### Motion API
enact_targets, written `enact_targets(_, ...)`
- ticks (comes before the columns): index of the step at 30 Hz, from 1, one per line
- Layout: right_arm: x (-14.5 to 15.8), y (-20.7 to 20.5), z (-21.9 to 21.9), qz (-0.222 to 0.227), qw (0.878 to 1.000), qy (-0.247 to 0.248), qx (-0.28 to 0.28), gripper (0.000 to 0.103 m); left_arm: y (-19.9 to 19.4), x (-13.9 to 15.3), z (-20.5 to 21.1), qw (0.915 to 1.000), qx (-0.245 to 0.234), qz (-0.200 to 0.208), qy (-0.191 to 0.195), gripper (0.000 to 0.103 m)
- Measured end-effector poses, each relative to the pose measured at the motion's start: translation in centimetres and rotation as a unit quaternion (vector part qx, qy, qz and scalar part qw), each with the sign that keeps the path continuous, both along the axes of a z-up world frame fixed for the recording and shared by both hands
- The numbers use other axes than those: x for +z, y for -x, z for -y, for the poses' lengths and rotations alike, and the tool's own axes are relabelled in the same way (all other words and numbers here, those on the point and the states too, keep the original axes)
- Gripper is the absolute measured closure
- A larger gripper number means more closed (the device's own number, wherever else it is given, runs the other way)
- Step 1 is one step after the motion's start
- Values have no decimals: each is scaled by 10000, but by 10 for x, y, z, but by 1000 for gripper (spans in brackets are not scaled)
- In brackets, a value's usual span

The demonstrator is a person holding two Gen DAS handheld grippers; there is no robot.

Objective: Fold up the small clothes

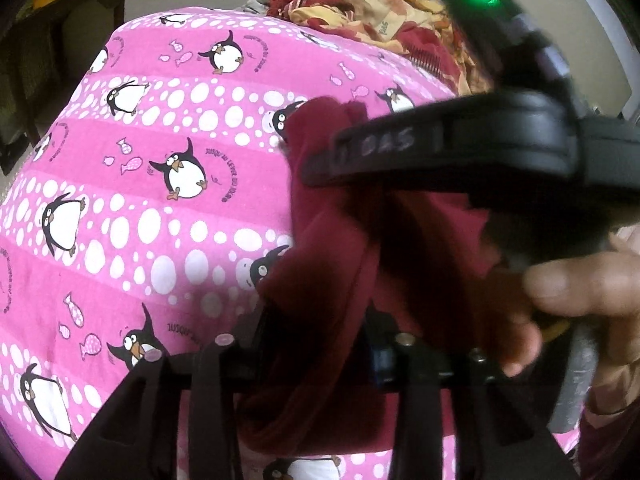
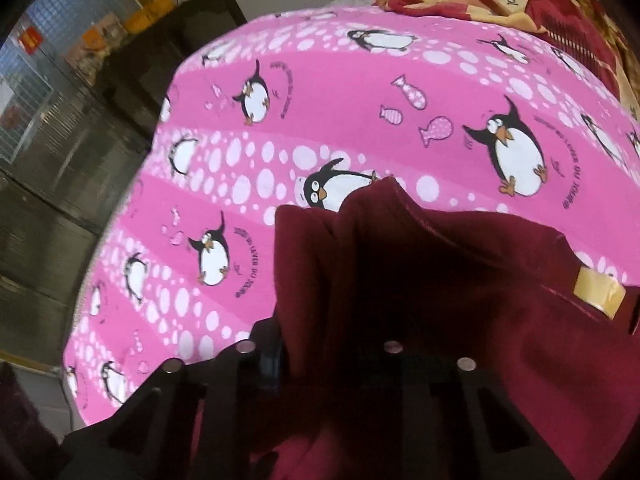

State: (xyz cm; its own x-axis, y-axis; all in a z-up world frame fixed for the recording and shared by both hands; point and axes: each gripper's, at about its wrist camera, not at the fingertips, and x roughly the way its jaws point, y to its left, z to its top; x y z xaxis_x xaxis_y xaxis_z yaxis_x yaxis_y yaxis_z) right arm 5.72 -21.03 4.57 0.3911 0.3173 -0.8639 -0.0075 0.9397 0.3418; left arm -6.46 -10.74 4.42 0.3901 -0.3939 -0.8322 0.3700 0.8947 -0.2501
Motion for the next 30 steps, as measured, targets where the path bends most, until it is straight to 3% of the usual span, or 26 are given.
enact_targets(4,6,4,6,76,9999,-99,-19,77,2,-5,0,9998,13,77,-164,34)
enact_targets(9,6,6,10,127,9996,-241,-76,77,-3,-16,-4,9997,80,-10,-230,29)
enact_targets(11,7,8,12,148,9995,-251,-90,77,-2,-16,-5,9998,55,-79,-150,39)
enact_targets(12,8,8,11,157,9995,-242,-94,77,-1,-16,-5,9999,-16,-134,-57,64)
enact_targets(13,10,10,12,166,9995,-240,-107,79,-1,-15,-3,9995,-131,-283,98,78)
enact_targets(16,18,15,14,258,9993,-221,-148,80,5,-5,3,9996,-196,-180,19,83)
enact_targets(30,65,67,69,646,9955,-512,-477,81,39,47,49,9975,-580,322,-225,85)
